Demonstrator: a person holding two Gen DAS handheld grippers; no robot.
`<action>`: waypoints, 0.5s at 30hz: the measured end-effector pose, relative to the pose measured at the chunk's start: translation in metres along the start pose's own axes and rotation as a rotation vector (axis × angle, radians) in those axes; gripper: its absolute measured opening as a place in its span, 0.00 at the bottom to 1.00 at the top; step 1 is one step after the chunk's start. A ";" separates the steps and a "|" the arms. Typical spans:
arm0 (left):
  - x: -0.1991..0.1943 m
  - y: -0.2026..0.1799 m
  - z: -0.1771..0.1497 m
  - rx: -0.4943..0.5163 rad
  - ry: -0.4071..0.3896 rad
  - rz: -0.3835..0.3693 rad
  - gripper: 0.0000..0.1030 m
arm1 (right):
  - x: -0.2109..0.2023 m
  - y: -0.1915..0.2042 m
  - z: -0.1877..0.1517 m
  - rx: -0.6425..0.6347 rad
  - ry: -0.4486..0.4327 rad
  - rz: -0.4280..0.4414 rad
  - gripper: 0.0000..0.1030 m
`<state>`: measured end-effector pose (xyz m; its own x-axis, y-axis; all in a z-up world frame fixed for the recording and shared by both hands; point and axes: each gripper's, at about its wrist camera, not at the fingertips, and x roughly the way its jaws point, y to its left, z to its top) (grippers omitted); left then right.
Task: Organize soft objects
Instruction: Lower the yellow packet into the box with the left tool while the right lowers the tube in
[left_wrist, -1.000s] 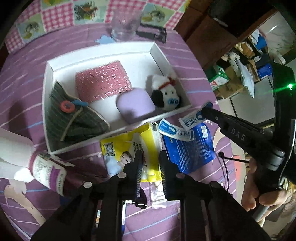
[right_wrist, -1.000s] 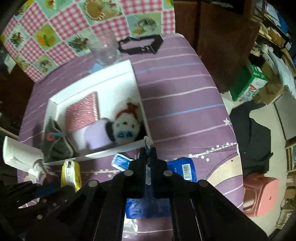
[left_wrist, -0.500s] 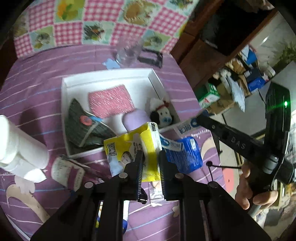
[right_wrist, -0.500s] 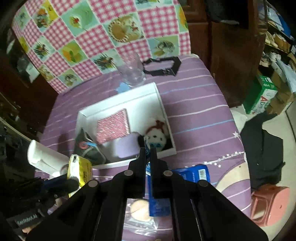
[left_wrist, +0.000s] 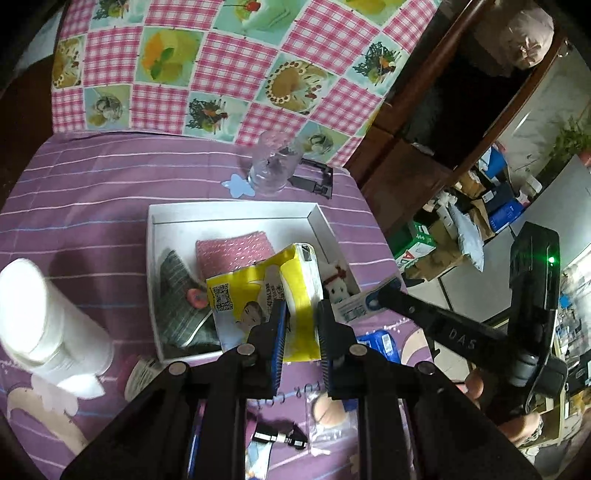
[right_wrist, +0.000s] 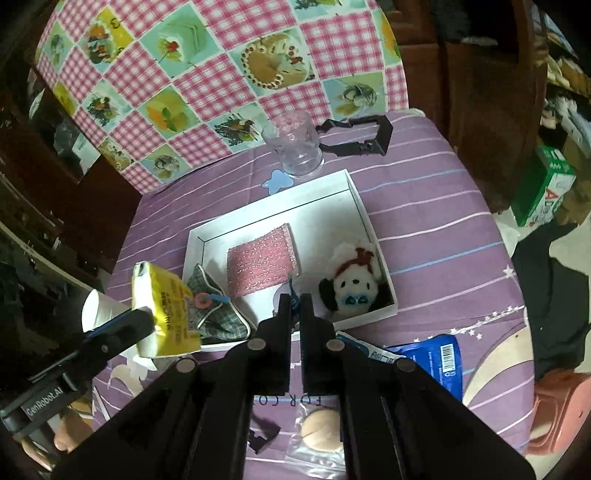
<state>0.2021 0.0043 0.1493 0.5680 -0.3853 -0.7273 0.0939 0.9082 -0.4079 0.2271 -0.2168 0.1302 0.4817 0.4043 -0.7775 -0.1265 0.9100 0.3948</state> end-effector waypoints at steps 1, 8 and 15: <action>0.004 0.000 0.001 -0.002 -0.005 -0.007 0.15 | 0.001 -0.002 0.001 0.012 -0.001 -0.001 0.05; 0.047 -0.002 0.008 -0.022 0.019 -0.034 0.15 | 0.003 -0.025 0.006 0.113 -0.032 0.004 0.05; 0.090 0.000 0.006 -0.042 0.102 0.060 0.15 | 0.016 -0.034 0.008 0.161 -0.004 0.011 0.05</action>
<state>0.2579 -0.0295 0.0867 0.4848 -0.3472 -0.8028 0.0264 0.9232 -0.3833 0.2465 -0.2422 0.1081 0.4847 0.4132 -0.7709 0.0084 0.8791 0.4765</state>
